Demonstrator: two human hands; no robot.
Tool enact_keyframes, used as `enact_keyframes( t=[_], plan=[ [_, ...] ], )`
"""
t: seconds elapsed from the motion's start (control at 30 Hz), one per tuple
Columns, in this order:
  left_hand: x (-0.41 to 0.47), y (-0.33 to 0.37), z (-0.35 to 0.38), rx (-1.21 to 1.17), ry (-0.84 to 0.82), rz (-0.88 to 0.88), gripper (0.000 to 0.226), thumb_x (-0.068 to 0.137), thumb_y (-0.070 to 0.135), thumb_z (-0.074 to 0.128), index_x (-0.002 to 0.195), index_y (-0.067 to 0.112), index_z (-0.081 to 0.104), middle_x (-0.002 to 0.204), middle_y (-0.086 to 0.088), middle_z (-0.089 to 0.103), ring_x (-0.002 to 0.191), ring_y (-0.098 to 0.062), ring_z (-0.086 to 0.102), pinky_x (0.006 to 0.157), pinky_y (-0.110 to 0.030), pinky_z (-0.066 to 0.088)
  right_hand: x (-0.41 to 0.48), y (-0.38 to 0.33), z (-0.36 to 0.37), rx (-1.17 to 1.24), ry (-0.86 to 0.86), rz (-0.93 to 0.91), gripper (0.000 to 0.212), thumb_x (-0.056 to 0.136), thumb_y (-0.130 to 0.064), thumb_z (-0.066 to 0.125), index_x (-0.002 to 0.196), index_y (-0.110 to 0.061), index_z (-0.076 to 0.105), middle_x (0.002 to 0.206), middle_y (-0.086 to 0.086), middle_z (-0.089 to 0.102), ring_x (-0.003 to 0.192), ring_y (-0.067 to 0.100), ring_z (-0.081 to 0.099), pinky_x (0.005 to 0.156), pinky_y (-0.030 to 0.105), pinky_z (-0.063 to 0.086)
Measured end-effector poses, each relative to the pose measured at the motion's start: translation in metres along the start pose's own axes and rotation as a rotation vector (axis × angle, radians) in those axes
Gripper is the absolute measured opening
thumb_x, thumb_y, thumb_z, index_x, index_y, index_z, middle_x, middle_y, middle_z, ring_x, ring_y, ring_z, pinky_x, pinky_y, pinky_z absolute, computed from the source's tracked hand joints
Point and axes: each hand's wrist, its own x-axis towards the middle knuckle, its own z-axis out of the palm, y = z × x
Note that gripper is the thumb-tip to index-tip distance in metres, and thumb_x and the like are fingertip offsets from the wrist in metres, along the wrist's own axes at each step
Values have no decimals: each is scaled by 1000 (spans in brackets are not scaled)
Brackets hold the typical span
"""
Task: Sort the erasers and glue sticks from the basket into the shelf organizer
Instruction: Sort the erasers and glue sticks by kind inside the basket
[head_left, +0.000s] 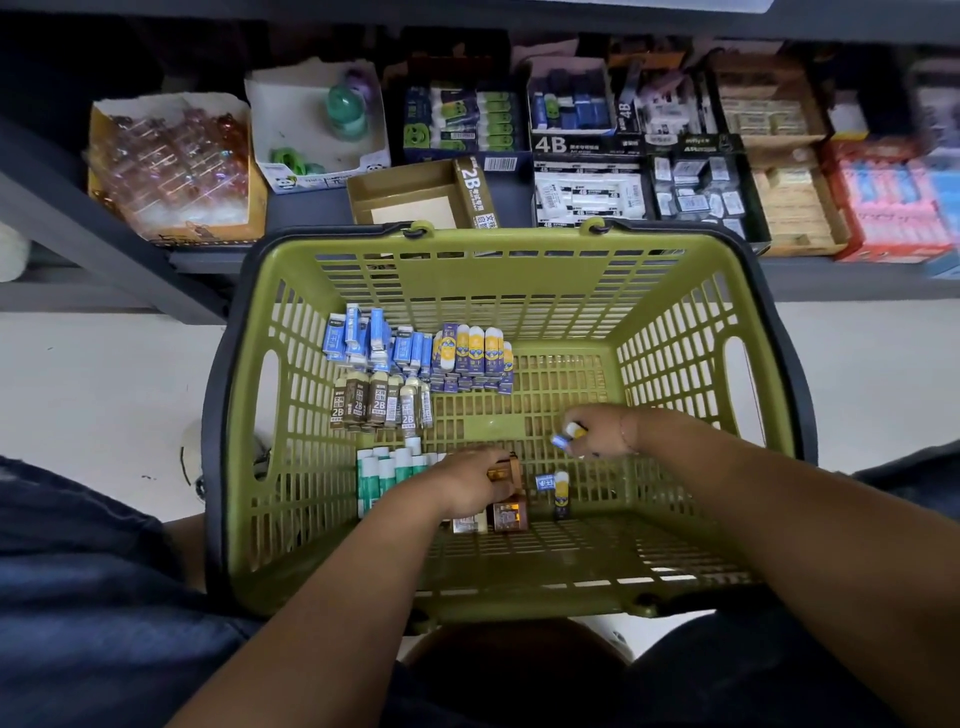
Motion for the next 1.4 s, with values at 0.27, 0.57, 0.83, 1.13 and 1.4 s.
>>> enact_keyframes(
  t=[0.27,0.57,0.83,1.13,1.4],
  plan=[
    [-6,6,-2,7,19,39,51,99,34,50,148,26,34,150,-5,36,127,-24,43,100,-31,38,9,-16,44,-29,-33,16,37,80,-26,74,112,-21,56,109,6,61,80,19,61,65,27,47],
    [-14,12,-7,-10,-2,56,39,101,28,48,137,16,46,138,-8,48,119,-25,49,96,-34,40,12,-26,63,-268,121,4,47,70,-46,76,106,-21,58,100,2,64,90,21,59,74,29,49],
    [-14,9,-6,-50,-16,51,36,100,27,49,134,15,49,131,-8,54,112,-25,52,95,-37,42,3,-33,62,-439,278,11,32,81,-44,61,105,-24,53,90,-2,57,80,18,54,67,28,47],
    [-12,6,-6,-83,-20,41,46,100,33,48,144,22,40,145,-5,43,122,-24,48,98,-33,41,9,-14,46,-5,255,63,28,77,-31,72,96,-16,57,82,-2,59,75,15,57,56,24,42],
    [-8,23,-22,-919,345,78,59,92,55,48,145,29,38,142,12,43,130,-14,40,112,-43,30,-19,-55,-16,602,381,-144,17,75,-16,78,82,-13,63,64,0,65,52,10,60,55,25,53]
  ],
)
